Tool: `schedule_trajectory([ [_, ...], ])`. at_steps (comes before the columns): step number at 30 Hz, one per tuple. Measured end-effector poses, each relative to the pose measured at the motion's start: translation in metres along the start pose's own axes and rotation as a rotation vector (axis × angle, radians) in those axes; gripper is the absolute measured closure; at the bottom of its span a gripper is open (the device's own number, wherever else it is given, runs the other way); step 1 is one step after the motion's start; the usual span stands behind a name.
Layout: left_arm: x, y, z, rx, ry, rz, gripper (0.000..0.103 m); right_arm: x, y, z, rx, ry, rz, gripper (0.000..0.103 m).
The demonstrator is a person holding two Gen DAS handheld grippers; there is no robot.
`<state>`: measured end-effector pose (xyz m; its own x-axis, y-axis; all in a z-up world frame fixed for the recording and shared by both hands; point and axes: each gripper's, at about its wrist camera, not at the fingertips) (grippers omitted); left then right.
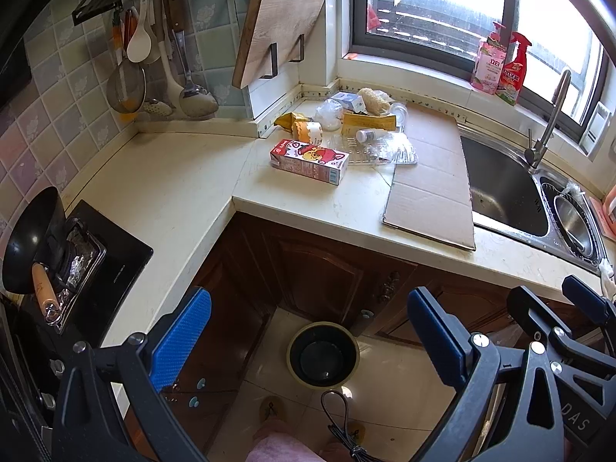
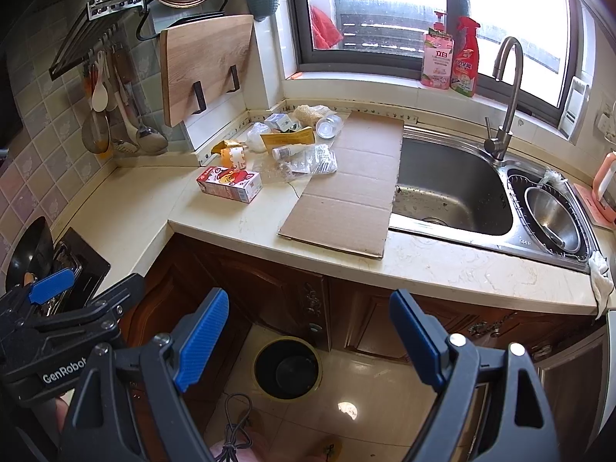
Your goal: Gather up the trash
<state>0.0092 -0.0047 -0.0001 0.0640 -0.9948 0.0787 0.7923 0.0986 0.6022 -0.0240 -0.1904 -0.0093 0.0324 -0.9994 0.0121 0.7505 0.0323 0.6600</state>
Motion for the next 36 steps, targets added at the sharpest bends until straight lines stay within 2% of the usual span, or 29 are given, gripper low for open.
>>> schedule_trajectory([
  [15, -0.004, 0.000, 0.011, 0.000, 0.028, 0.028, 0.002, -0.003, 0.003, 0.004, 0.011, 0.052, 0.014, 0.017],
  [25, -0.012, 0.007, 0.006, -0.010, 0.015, 0.049, 0.002, -0.010, 0.008, -0.002, 0.016, 0.069, 0.034, 0.017],
  [31, -0.027, 0.032, -0.009, -0.070, -0.040, 0.069, 0.002, -0.021, 0.023, -0.014, 0.006, 0.084, 0.073, 0.017],
  [36, -0.043, 0.067, -0.027, -0.043, -0.019, 0.048, 0.001, -0.036, 0.052, -0.043, -0.020, 0.120, 0.116, 0.017],
])
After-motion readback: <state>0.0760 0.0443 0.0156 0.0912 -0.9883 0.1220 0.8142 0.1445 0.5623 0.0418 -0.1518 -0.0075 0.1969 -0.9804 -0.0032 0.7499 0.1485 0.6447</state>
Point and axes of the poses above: each gripper's, at about its wrist camera, not at the fingertips, and z roughly against the way its jaws point, x to its right, y to its top, and after that the axes turned 9 degrees about z, right-handed
